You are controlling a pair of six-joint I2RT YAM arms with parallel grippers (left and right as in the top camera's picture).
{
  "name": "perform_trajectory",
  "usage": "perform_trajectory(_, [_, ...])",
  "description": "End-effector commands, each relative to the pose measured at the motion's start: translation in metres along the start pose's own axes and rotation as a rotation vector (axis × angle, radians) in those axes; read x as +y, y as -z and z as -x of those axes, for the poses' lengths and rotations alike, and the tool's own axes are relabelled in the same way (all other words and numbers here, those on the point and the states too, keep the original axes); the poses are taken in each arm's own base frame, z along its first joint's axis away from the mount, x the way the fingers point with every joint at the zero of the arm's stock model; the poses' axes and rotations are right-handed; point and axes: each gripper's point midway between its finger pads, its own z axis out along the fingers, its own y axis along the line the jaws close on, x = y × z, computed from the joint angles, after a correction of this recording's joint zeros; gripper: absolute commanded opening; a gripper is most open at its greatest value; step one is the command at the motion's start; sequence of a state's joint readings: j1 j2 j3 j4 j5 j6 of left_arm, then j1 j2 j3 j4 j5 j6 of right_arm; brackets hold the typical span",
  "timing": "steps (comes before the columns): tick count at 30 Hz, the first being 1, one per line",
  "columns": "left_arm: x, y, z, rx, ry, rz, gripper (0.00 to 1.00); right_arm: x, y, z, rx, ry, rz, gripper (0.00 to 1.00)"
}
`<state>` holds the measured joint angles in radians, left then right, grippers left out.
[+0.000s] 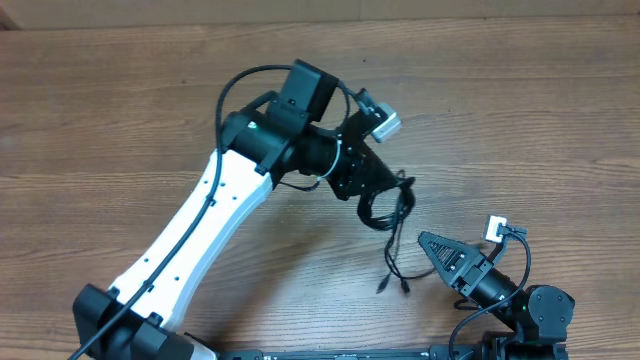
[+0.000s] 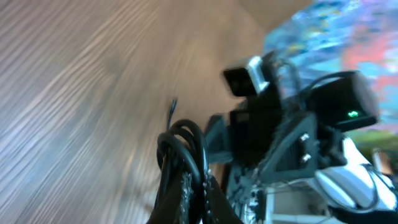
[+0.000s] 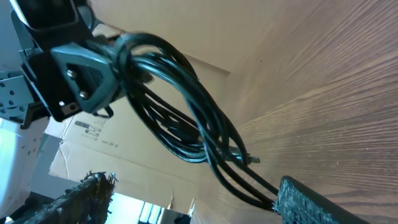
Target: Untangle cables
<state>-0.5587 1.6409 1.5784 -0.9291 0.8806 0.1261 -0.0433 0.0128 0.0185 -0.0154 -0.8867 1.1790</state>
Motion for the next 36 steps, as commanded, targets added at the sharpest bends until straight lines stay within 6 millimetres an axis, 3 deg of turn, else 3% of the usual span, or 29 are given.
perform_trajectory(1, [-0.03, -0.009, 0.007, -0.014, -0.005, -0.187, 0.04, -0.002, 0.0, 0.0, -0.007, 0.002, 0.002, 0.84])
perform_trajectory(8, [-0.058, -0.013, 0.005, -0.001, 0.003, -0.329, 0.04, -0.004, 0.0, 0.008, -0.053, 0.002, -0.013, 0.84])
perform_trajectory(10, [-0.066, -0.014, 0.004, 0.005, -0.001, -0.357, 0.04, -0.005, 0.0, 0.009, -0.06, 0.002, -0.015, 0.76])
perform_trajectory(12, [-0.064, -0.016, 0.003, 0.009, -0.003, -0.341, 0.04, -0.005, 0.0, 0.009, -0.057, 0.002, -0.015, 0.59])
perform_trajectory(14, [-0.053, -0.019, 0.002, 0.015, -0.003, -0.276, 0.04, -0.004, 0.0, 0.007, -0.046, 0.002, -0.01, 0.37])
perform_trajectory(18, [-0.013, -0.026, -0.002, 0.041, 0.057, -0.04, 0.04, 0.014, 0.0, -0.003, 0.019, 0.064, 0.06, 0.17])
perform_trajectory(20, [0.006, -0.025, -0.004, 0.045, 0.11, 0.072, 0.04, 0.027, 0.001, -0.005, 0.035, 0.124, 0.11, 0.14])
perform_trajectory(23, [0.015, -0.025, -0.004, 0.044, 0.134, 0.123, 0.04, 0.045, 0.004, -0.008, 0.044, 0.209, 0.174, 0.06])
perform_trajectory(30, [0.036, -0.02, -0.006, 0.044, 0.146, 0.251, 0.04, 0.05, 0.005, -0.009, 0.049, 0.234, 0.193, 0.04])
perform_trajectory(34, [0.089, 0.003, -0.01, -0.005, 0.313, 0.586, 0.04, 0.049, 0.005, -0.007, 0.04, 0.23, 0.189, 0.04])
perform_trajectory(36, [0.109, 0.02, -0.011, -0.056, 0.41, 0.731, 0.04, 0.039, 0.003, -0.001, 0.011, 0.182, 0.149, 0.04])
